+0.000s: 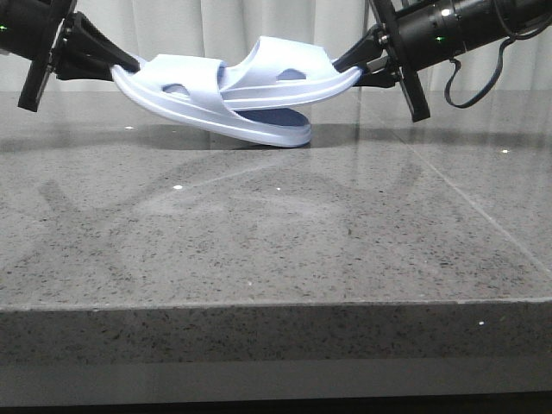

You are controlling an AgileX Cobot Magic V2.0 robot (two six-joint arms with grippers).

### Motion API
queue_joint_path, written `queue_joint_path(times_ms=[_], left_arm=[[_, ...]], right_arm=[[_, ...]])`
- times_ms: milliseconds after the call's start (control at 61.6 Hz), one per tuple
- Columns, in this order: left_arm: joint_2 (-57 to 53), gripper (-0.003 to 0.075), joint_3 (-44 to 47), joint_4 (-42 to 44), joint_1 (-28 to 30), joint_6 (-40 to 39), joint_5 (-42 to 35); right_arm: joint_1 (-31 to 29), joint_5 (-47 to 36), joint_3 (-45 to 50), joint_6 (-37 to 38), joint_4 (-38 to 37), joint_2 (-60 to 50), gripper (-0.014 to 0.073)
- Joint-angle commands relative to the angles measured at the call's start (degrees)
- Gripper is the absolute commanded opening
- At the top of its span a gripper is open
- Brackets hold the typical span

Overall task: Insert blue slippers together front up
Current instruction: 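Nest the right-held slipper onto the left-held slipper, both front up, then lower the stacked slippers to the table and open both grippers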

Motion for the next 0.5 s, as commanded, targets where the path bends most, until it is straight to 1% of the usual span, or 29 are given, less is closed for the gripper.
queue_joint_path(times_ms=[0,81,162,260,309,390,487], left_arm=[[-3.98,0.0036,-1.41,-3.81,-2.59,-0.36,8.06],[-3.98,0.0118,-1.41,-1.02,-2.46,-0.36,7.84],[-3.98,0.0204,-1.41,-0.49,-2.05,-0.36,7.84],[-3.98,0.0279,-1.41,-0.35,-1.34,-0.36,7.94],[-3.98,0.0303,-1.41,0.31,-1.11,-0.36,7.94],[-3.98,0.0326,-1.41,1.30,-0.63,-0.36,7.94],[-3.98,0.0327,-1.41,2.19,-0.08,-0.36,7.94]], right_arm=[[0.79,8.24,-1.91,-0.44,4.97,-3.44,0.0031],[-0.06,8.91,-1.91,-0.44,3.90,-3.44,0.0134],[-0.75,9.47,-1.91,-0.38,2.63,-3.55,0.0201],[-1.57,9.70,-1.91,-0.38,0.86,-4.01,0.0208],[-1.80,9.65,-1.91,-0.14,-0.30,-4.33,0.0208],[-2.52,9.64,-2.07,0.17,-2.64,-4.91,0.0208],[-3.58,9.91,-2.27,1.02,-5.22,-5.64,0.0210]])
